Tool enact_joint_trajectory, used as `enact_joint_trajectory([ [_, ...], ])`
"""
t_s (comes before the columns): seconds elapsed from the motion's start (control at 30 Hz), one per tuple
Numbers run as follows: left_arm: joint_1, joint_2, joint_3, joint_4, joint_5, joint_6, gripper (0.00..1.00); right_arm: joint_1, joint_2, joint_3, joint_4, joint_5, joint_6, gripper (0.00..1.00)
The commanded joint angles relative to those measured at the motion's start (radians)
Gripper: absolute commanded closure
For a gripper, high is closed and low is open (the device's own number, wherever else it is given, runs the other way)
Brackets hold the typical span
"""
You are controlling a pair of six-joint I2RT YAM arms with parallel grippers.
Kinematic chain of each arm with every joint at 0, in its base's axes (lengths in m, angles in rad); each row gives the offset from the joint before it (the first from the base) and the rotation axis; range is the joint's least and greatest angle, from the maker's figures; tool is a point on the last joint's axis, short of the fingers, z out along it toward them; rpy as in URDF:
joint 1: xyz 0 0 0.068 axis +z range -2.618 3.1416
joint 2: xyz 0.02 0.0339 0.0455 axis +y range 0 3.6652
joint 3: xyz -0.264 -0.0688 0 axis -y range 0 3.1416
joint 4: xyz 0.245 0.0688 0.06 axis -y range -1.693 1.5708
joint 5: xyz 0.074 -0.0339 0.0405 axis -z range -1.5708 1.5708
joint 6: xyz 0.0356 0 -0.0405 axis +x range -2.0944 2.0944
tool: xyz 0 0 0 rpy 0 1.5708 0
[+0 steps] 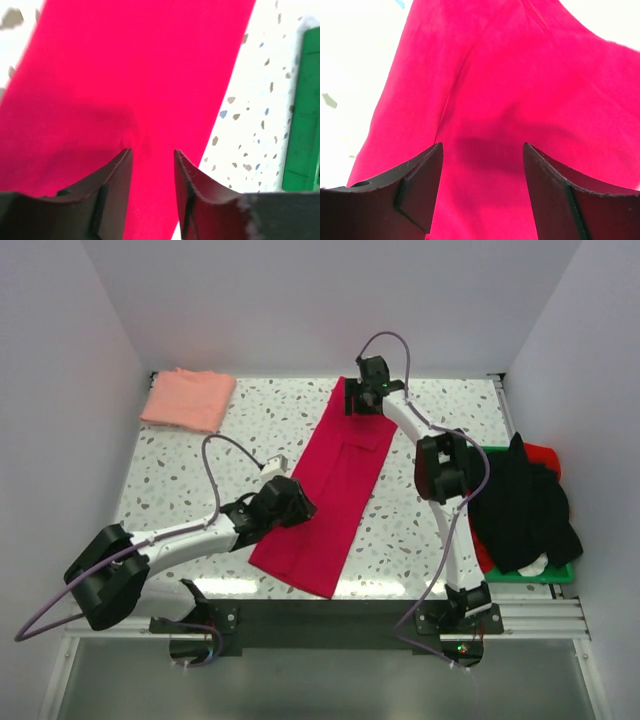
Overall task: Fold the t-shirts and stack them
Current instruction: Fold the tshirt
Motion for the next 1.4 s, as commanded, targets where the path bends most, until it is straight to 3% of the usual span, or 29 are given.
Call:
enact_joint_trajectory([
  [0.0,0.002,-0.064,0.055,-0.105,-0.113,0.135,0.59,0.002,-0.220,-0.074,-0.006,0.027,0.039,0.32],
  [0.27,0.000,-0.092,-0.037,-0.135,-0.099,0.173,0.73,0.036,-0.394,-0.411,0.028,0.041,0.136,0.35],
  [0.57,-0.033,-0.090,-0.143,-0.092,-0.056,0.135,0.80,0.044,-0.359,-0.523,0.048,0.045,0.168,0.62],
  [0.8,-0.130,-0.030,-0.160,-0.044,-0.052,0.040,0.82,0.042,-0.242,-0.442,0.001,0.064,0.150,0.66],
  [1.07,-0.201,0.126,-0.094,0.020,-0.013,-0.049,0.83,0.030,-0.032,-0.166,-0.062,0.081,0.070,0.66],
  [1.27,-0.202,0.165,-0.059,0.082,0.016,-0.055,0.81,0.024,0.003,-0.066,-0.073,0.079,0.018,0.58],
  [1.37,-0.202,0.134,-0.030,0.068,0.008,-0.025,0.75,0.024,-0.047,-0.094,-0.064,0.070,0.010,0.53],
])
